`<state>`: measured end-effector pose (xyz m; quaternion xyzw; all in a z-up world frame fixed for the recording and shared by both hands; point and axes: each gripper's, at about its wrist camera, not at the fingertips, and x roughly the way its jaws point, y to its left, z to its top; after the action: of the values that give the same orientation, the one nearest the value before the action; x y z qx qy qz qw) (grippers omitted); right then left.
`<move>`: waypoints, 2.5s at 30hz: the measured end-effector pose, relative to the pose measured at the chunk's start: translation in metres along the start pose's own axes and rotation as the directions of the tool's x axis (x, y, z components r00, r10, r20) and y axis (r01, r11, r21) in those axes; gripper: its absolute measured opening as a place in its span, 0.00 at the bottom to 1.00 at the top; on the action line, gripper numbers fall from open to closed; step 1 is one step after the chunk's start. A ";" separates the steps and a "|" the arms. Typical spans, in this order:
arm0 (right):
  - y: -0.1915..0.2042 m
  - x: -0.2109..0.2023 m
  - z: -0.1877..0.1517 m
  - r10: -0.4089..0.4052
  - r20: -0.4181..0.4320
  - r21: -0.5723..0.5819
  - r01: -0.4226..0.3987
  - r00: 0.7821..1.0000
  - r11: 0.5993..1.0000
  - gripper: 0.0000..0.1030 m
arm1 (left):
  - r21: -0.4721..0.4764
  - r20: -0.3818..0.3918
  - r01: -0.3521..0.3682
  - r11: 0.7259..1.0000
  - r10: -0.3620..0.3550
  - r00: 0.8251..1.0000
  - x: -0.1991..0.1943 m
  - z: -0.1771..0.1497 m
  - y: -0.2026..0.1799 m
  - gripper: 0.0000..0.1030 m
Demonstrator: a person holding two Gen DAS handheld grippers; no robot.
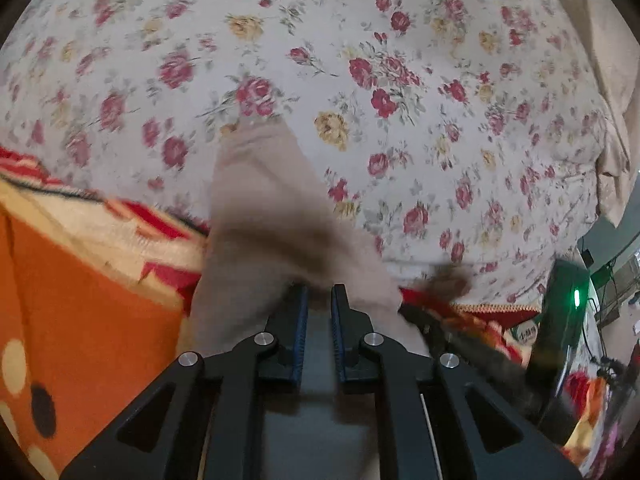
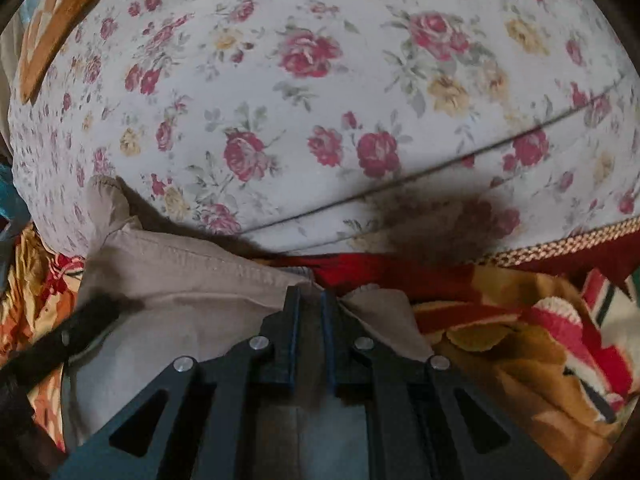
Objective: Fold large clothes
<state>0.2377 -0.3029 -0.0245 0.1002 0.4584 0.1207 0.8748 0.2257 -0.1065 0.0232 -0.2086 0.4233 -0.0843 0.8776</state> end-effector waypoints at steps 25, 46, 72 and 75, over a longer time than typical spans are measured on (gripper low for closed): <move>0.008 -0.108 -0.002 -0.038 0.236 0.067 0.022 0.971 0.997 0.28 | 0.056 -0.059 0.066 0.996 -0.063 0.996 -0.084 -0.065 0.029 0.08; -0.017 -0.146 -0.094 -0.069 0.102 0.050 0.064 0.992 0.997 0.86 | 0.063 -0.193 0.188 0.980 -0.173 0.966 -0.057 -0.086 0.039 0.74; 0.088 -0.141 -0.103 0.330 -0.095 -0.106 -0.340 0.939 0.935 0.80 | 0.124 -0.076 0.028 0.992 -0.019 0.997 -0.162 -0.056 0.140 0.09; 0.078 -0.146 -0.102 0.267 -0.070 -0.058 -0.271 0.961 0.961 0.80 | 0.095 -0.116 0.034 0.995 -0.023 0.993 -0.152 -0.062 0.148 0.13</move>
<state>0.0644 -0.2664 0.0541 0.1285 0.4630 0.2566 0.8386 0.0780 0.0582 0.0320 -0.1665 0.4654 -0.1291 0.8597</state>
